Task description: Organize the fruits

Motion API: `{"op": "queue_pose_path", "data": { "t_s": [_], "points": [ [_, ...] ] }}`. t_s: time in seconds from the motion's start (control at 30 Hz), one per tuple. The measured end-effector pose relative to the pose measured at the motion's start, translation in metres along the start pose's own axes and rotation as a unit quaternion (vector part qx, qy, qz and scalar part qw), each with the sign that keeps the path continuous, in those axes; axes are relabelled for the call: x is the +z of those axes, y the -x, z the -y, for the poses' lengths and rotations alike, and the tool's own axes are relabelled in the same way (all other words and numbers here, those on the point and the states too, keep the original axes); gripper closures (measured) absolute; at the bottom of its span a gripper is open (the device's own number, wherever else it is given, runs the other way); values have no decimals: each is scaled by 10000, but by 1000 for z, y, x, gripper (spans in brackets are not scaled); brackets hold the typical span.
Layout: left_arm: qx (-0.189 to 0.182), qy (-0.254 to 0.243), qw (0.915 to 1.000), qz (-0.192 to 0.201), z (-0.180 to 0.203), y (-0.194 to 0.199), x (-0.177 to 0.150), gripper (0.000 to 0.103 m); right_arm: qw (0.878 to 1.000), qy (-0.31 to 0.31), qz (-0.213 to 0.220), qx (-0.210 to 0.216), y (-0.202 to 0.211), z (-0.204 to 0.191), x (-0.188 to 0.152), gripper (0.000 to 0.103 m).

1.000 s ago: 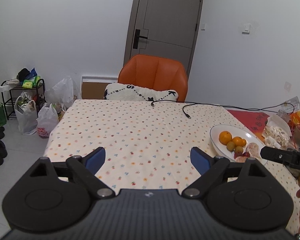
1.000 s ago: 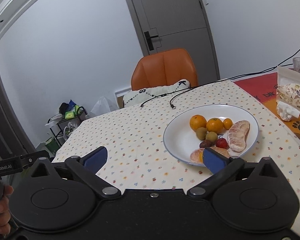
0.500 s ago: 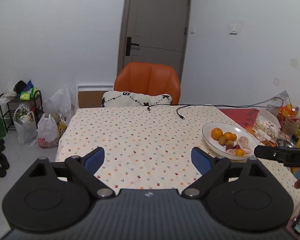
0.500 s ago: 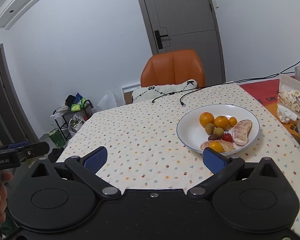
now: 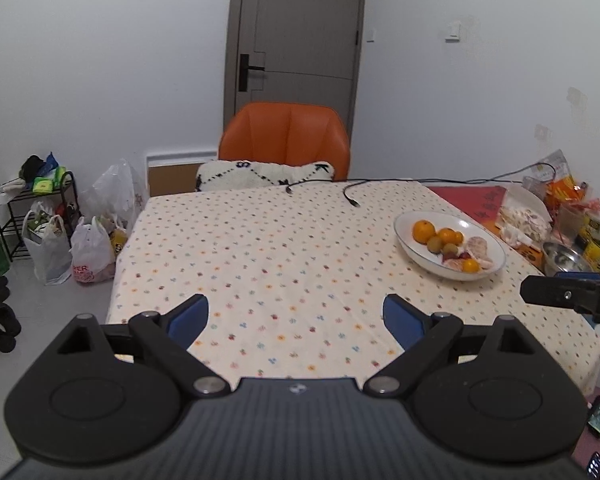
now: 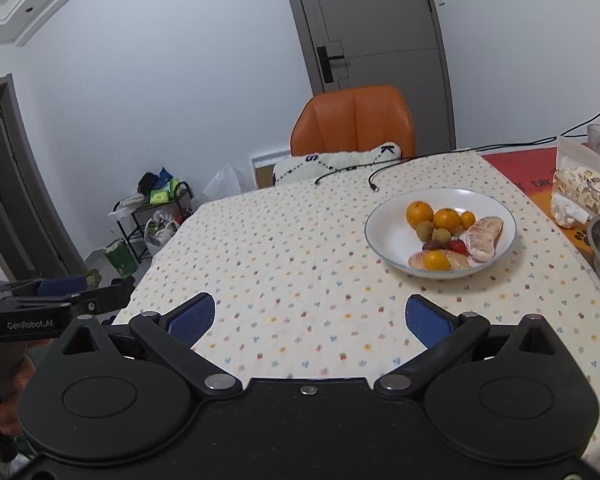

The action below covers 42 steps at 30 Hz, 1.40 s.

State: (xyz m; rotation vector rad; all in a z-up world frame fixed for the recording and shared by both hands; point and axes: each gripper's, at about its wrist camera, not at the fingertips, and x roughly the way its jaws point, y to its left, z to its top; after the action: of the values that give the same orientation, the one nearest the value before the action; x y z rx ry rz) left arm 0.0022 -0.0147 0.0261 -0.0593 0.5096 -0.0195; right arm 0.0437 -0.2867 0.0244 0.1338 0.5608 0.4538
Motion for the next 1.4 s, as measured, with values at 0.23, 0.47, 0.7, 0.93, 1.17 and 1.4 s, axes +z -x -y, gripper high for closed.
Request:
{"op": "queue_pose_path", "data": {
  "t_s": [0.23,0.47,0.7,0.93,1.17,1.4],
  "points": [
    [-79,-107,9999,-104,11,3,-7,10,10000,47,-51,48,8,-3,-6,0],
    [-35,-40,9999,-147,11,-1,-8,10,9998,107,-101,97,7,-2,-11,0],
    [-11,-77,9998,-204,12,-4,-9,10,9999,74,-111,46,6,0,-12,0],
    [-7,-42,9998,-206,11,-5,-9,10,9999,89,-110,37,6,0,-12,0],
    [-11,-54,9998,-208,11,-6,-10,10,9998,120,-113,52,5,-1,-12,0],
    [17,-23,9998,-213,11,-6,-11,10,9998,145,-115,22,5,-2,-13,0]
  ]
}}
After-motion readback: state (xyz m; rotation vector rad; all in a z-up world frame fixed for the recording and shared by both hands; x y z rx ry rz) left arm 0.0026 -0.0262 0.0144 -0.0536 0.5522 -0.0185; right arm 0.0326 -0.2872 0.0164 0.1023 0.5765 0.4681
